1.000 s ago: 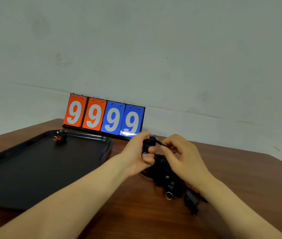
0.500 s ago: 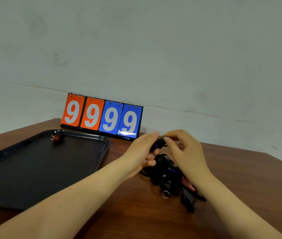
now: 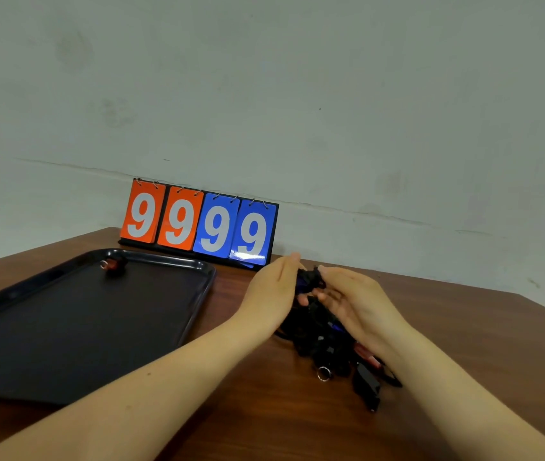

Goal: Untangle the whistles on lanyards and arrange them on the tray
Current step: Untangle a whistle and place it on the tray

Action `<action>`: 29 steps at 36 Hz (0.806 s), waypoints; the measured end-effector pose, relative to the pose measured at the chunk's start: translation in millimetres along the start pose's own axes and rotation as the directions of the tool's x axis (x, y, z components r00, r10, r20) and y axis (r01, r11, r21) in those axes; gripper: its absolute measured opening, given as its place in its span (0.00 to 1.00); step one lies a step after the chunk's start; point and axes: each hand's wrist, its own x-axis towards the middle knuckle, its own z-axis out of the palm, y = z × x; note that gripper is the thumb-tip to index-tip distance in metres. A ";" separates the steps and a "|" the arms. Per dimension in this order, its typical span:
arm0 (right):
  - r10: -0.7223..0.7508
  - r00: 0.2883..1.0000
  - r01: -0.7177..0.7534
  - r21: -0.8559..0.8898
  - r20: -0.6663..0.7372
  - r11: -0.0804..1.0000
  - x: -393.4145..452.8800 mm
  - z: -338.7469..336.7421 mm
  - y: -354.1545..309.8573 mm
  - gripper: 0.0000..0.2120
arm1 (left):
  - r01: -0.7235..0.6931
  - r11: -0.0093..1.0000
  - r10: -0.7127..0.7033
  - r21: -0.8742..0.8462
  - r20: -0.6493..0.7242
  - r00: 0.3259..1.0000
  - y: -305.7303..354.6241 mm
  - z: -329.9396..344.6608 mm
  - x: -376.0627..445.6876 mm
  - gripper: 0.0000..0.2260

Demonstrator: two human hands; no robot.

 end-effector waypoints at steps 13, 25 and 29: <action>0.029 0.997 -0.022 0.095 -0.072 0.995 0.8 7.4 4.9 0.13 | 0.068 0.974 -0.038 -0.217 0.137 0.990 3.0 -0.5 -3.5 0.12; 0.017 0.993 -0.014 0.028 -0.118 1.000 -0.6 6.0 6.1 0.05 | 0.034 0.993 -0.031 -0.114 0.030 0.999 2.3 -1.3 -1.7 0.12; -0.034 0.988 0.004 -0.194 -0.148 0.981 -1.7 8.1 6.9 0.03 | 0.113 0.986 -0.109 -0.126 0.037 0.993 3.7 1.0 -1.2 0.12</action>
